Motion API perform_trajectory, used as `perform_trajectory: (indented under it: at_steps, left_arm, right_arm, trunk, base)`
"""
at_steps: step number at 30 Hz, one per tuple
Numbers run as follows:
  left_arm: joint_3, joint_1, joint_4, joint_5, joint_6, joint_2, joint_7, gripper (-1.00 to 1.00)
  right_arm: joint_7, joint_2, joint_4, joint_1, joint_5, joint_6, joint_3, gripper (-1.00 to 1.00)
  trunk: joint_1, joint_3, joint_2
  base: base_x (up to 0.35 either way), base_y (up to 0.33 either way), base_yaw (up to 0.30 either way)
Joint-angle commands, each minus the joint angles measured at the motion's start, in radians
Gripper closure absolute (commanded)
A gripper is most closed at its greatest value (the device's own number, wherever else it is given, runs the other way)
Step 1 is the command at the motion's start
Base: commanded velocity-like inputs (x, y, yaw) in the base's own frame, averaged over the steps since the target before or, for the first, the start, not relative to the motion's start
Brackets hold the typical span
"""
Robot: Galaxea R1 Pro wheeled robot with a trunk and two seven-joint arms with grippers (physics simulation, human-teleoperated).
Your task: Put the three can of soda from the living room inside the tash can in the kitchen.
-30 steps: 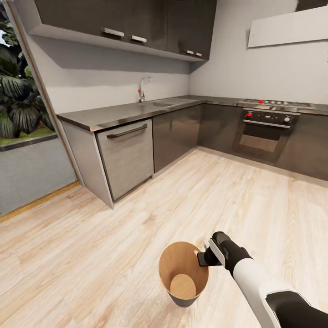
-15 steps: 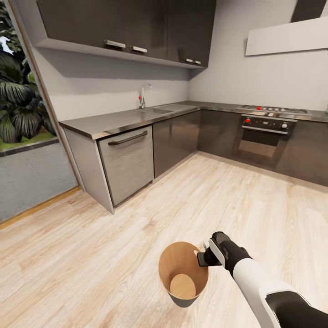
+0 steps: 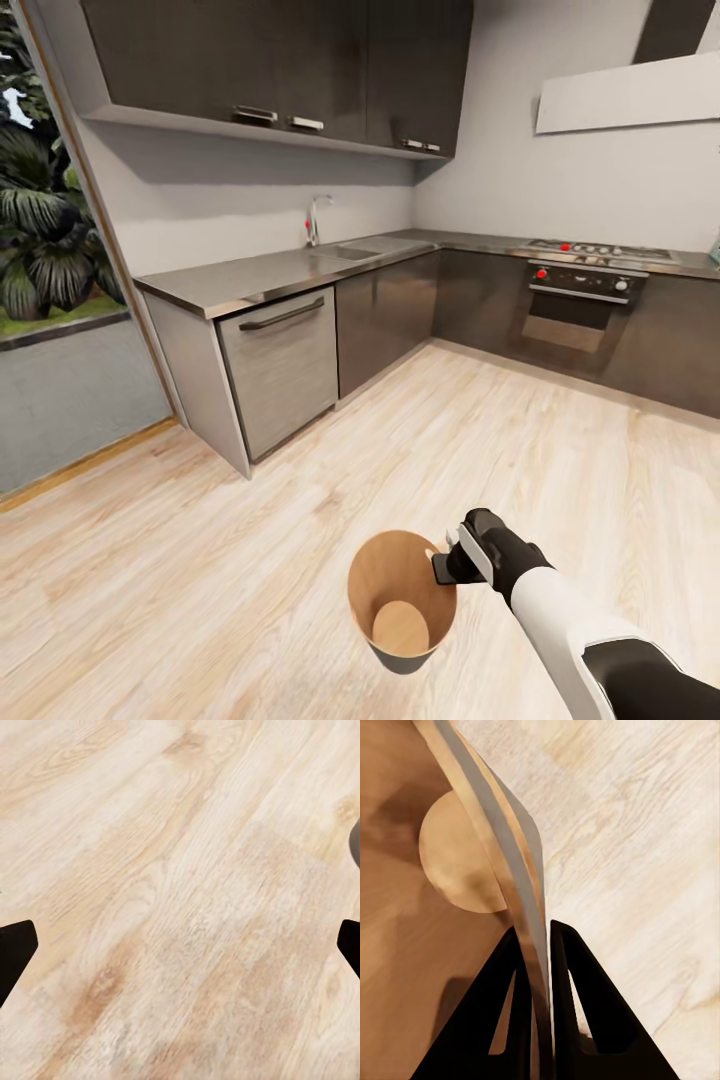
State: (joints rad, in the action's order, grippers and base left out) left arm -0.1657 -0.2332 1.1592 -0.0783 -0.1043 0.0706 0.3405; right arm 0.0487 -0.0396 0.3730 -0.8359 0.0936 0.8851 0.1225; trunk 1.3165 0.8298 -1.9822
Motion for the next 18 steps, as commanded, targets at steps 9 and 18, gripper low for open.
perform_trajectory:
  at_steps: [9,18]
  left_arm:
    - [0.000,0.000,0.000,0.000,0.000,0.000,0.000,-1.00]
    - [0.000,0.000,-0.001,0.000,0.000,0.000,0.000,-1.00]
  right_arm:
    - [0.004,-0.002,0.009,0.000,0.020,0.000,-0.002,1.00]
    - [0.001,-0.002,0.010,0.000,0.020,0.000,-0.001,1.00]
  trunk:
    - [-0.035,-0.043,0.063]
    - [-0.069,-0.085,0.126]
  base:
    - [0.000,0.000,0.000]
    - [0.000,0.000,0.000]
